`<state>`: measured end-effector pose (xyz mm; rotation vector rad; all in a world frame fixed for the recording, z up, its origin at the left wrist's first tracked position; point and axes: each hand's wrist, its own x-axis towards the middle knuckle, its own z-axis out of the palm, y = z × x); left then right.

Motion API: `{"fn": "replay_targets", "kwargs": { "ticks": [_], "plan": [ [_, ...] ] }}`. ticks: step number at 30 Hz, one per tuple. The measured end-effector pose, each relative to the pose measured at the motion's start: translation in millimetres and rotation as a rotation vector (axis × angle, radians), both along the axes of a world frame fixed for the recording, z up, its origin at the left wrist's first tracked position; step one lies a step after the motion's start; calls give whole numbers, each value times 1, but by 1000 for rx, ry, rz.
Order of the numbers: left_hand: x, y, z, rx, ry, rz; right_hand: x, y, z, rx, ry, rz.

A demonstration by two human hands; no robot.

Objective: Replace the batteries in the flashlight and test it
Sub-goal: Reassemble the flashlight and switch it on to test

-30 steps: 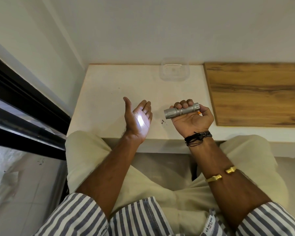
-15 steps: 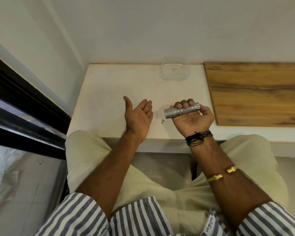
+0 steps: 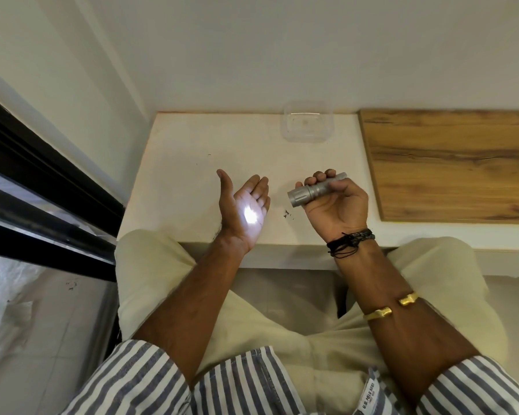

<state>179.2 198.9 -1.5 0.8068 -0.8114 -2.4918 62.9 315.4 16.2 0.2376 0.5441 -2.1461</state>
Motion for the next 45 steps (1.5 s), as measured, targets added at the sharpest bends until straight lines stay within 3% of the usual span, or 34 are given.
{"fn": "replay_targets", "kwargs": {
  "ticks": [4,8,11,16,23,29,33,37,45],
  "plan": [
    [-2,-3,0,14,-24,41,-2,0,-2,160,150,44],
    [0,-5,-4,-23,-51,110,-3,3,-5,512,637,11],
    [2,-8,-8,-65,-73,142,-2,5,-9,739,960,-157],
    [1,-9,-10,-112,-104,171,-3,6,-9,739,1140,-337],
    [1,-11,-12,-110,-121,221,-3,6,-4,650,1072,-291],
    [3,-12,-10,-97,-113,241,-1,7,-2,865,1045,-343],
    [1,-10,-9,-106,-125,232,-1,7,1,764,1028,-412],
    [1,-10,-11,-107,-122,218,-6,9,0,681,1057,-315],
    [4,-12,-9,-79,-96,205,-6,8,-6,757,868,-325]
  ]
}}
